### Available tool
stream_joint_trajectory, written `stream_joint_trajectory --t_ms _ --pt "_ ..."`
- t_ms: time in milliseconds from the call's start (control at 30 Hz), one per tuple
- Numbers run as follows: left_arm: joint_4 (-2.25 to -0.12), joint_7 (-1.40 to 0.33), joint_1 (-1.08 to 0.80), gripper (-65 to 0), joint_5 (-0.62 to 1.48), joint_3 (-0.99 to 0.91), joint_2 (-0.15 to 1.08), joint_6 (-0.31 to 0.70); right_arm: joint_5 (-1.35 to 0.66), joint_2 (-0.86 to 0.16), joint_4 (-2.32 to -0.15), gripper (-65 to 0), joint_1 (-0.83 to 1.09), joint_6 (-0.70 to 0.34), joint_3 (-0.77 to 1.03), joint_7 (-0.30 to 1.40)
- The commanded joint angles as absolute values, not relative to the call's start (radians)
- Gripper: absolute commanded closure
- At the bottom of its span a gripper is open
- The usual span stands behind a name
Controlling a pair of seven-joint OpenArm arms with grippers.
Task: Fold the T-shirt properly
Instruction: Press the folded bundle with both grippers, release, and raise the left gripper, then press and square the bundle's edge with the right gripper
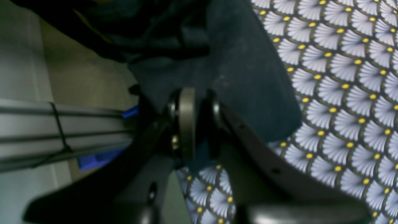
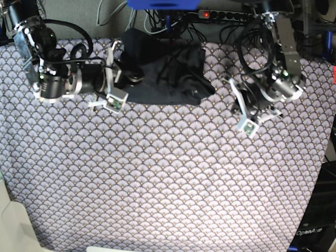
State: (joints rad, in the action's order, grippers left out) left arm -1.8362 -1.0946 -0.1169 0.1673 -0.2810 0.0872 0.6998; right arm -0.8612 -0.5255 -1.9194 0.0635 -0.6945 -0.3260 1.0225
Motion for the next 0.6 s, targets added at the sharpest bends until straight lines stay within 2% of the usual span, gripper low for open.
stream_joint_trajectory --t_ms 0,333,567 --pt "-1.848 -1.086 -0.110 0.0 0.177 -0.285 0.096 0.698 -0.881 -0.529 -1.934 -5.3 0.050 -0.698 -0.321 0.993" --pt "-1.837 -1.079 -0.182 0.0 0.174 -0.538 0.133 0.698 -0.751 -0.430 -1.931 -5.2 0.007 -0.698 -0.343 0.986" --pt "-1.776 -1.076 -0.234 0.0 0.177 -0.598 0.183 0.698 -0.677 -0.372 -1.848 -5.2 -0.044 -0.698 -0.407 0.983"
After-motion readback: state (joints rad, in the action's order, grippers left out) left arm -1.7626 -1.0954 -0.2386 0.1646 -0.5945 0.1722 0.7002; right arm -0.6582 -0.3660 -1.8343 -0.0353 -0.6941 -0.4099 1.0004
